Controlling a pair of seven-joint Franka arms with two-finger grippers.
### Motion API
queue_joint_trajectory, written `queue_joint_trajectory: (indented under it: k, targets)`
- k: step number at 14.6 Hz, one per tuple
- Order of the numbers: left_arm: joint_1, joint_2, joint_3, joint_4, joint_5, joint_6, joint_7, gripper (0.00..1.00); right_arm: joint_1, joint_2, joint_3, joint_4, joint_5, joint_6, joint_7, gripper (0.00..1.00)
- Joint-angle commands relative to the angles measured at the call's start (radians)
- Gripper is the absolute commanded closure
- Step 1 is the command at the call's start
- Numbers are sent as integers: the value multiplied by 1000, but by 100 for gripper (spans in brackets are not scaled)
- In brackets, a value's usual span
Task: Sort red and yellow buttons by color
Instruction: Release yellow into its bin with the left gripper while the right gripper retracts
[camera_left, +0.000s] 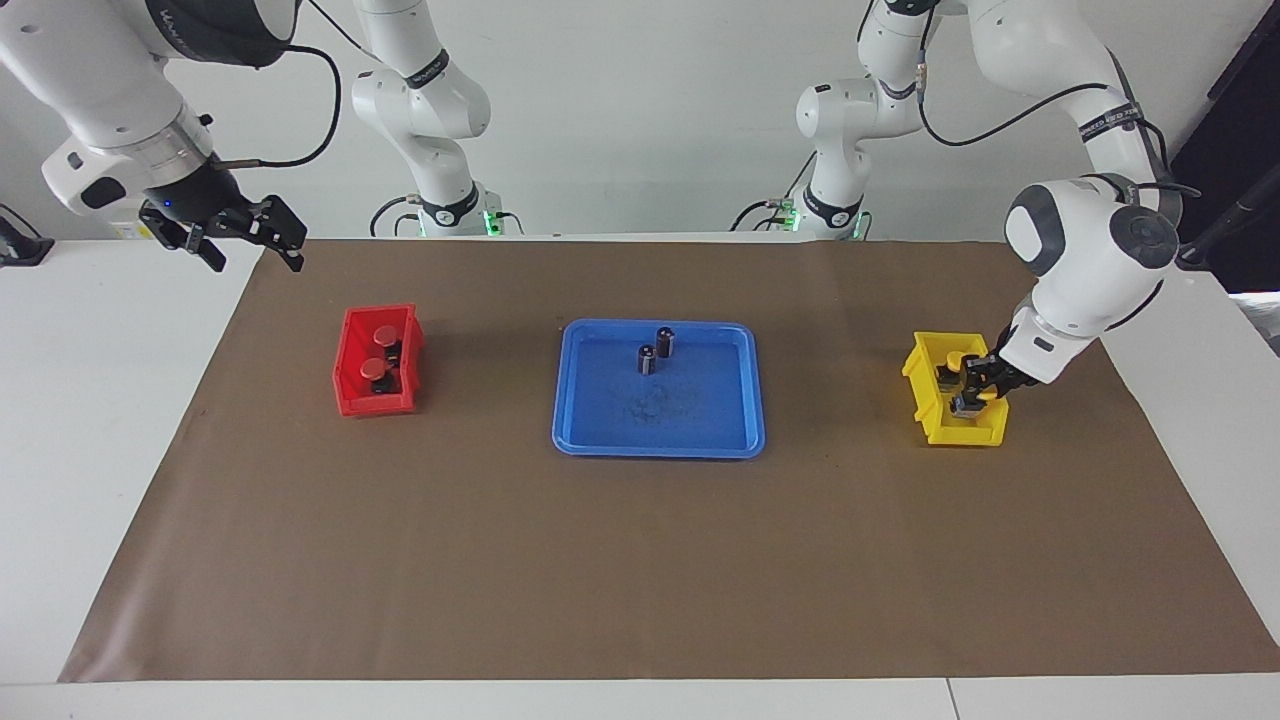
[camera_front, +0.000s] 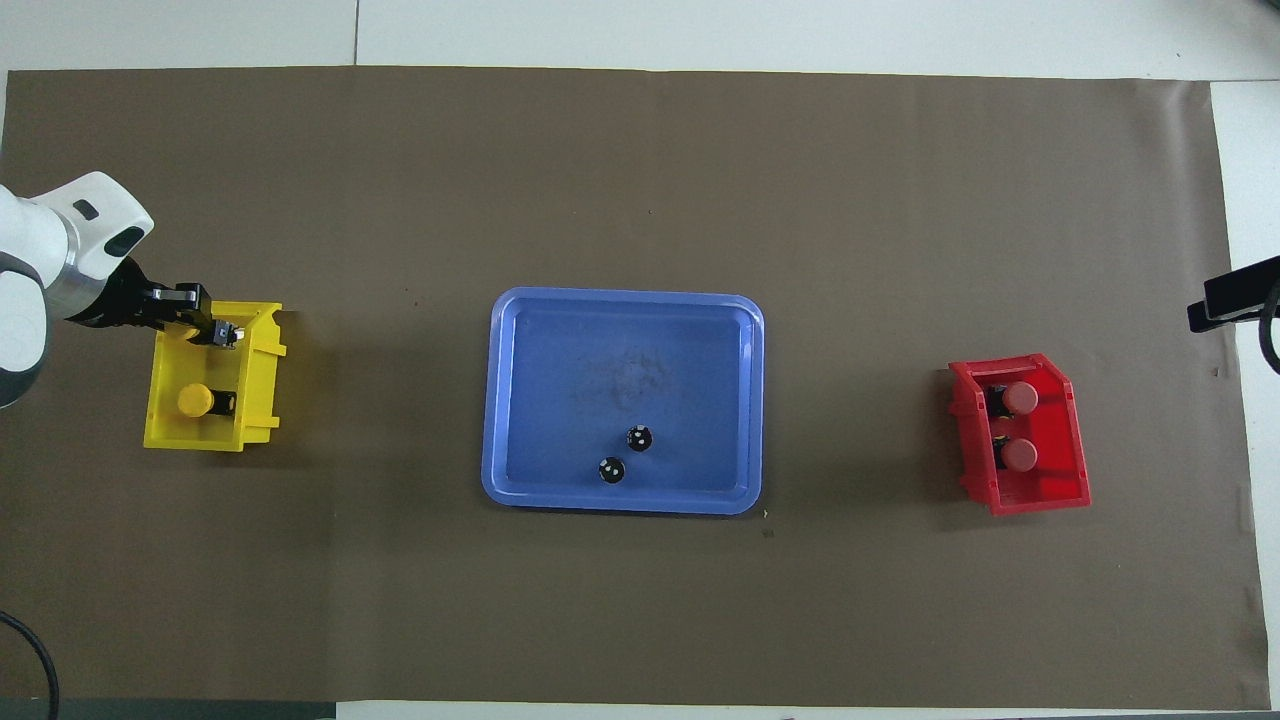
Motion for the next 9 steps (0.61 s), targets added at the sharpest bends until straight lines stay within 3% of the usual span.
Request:
queue_joint_trajectory:
  k: [1, 9]
  targets:
    - [2, -8, 3, -42, 19, 59, 13, 98, 40, -1, -42, -9, -10, -8, 18, 0]
    - [23, 18, 3, -111, 20, 166, 15, 98, 59, -17, -53, -4, -8, 16, 18, 0]
